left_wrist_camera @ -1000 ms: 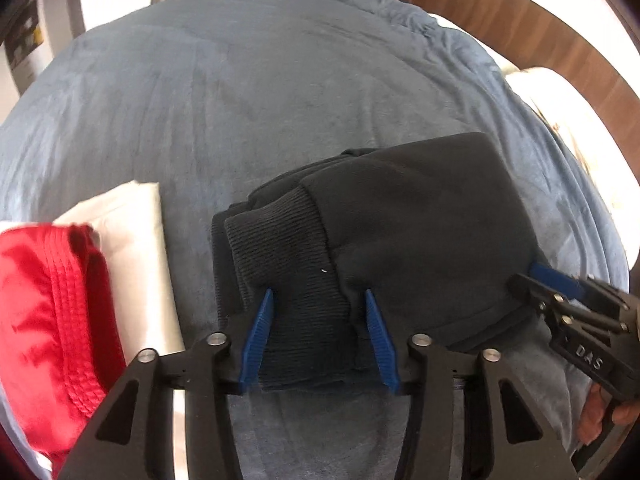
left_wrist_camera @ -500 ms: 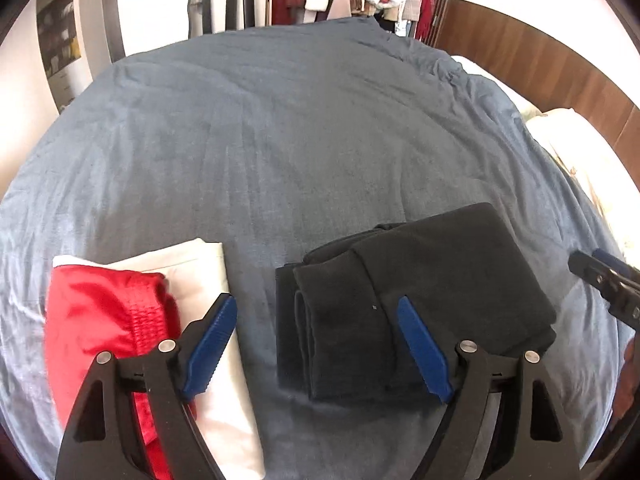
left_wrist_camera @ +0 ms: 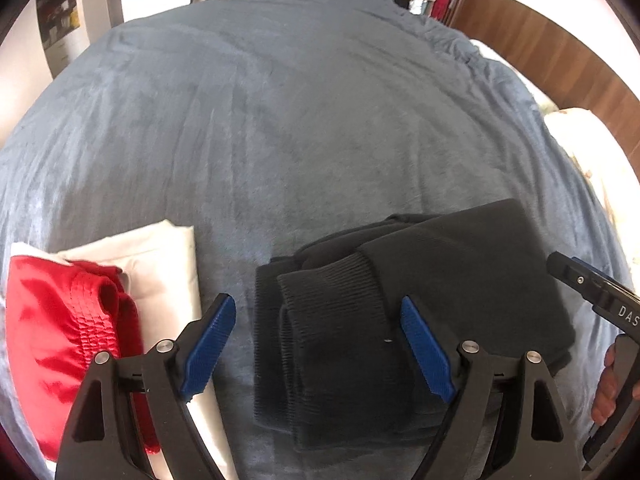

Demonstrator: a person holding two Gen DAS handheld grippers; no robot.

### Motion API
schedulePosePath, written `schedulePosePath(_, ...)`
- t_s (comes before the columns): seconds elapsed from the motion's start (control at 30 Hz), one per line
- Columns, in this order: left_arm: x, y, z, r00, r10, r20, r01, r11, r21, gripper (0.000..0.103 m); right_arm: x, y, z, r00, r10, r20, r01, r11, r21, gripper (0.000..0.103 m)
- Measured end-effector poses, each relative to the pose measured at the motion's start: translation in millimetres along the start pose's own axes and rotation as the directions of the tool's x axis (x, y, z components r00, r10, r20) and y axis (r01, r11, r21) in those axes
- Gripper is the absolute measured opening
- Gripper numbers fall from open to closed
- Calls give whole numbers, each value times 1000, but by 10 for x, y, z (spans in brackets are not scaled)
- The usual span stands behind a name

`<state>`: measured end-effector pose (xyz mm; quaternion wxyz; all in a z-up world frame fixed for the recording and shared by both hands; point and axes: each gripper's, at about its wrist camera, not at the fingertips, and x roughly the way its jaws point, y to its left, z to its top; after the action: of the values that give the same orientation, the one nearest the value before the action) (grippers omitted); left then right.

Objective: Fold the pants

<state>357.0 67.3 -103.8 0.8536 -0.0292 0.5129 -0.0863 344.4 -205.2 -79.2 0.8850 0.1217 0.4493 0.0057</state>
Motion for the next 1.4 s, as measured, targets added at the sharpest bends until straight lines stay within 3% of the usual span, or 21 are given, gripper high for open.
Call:
schedulePosePath(0.3,279,142,-49,995,-77,-58,74,996,-52,93,296,-39,-60,996,9,-84,-8,1000,21,80)
schedulePosePath(0.43,428,247,-66,985,-149,-89,138,983,-118,94,390,-45,-99,994,5,-107,-3,1000,12,80)
schedulePosePath(0.6,510,241,-85,981,-170,-94,159,981,-109,94,507,-45,-131,992,7,-128,-7,1000,-2,80)
schedulePosePath(0.67,548,223,-77,978,-181,-105,171,980,-98,93,576,-91,-145,989,26,-146,-22,999,27,80)
schedulePosePath(0.73,570,222,-60,972,-208,-109,197,975,-99,86,650,-138,-161,985,50,-163,-40,997,67,80)
schedulePosePath(0.93,620,254,-54,958,-266,-110,252,959,-127,76,750,-138,-169,984,61,-167,-50,996,72,78)
schedulePosePath(1.07,558,250,-40,955,-276,-109,261,956,-134,66,766,-105,-176,983,72,-169,-62,996,63,68)
schedulePosePath(1.2,405,207,-6,962,-260,-85,248,960,-127,50,706,-77,-141,982,92,-166,-79,994,80,47)
schedulePosePath(1.4,212,213,15,959,-280,-41,271,951,-150,41,427,-36,-47,990,76,-115,-70,996,58,34)
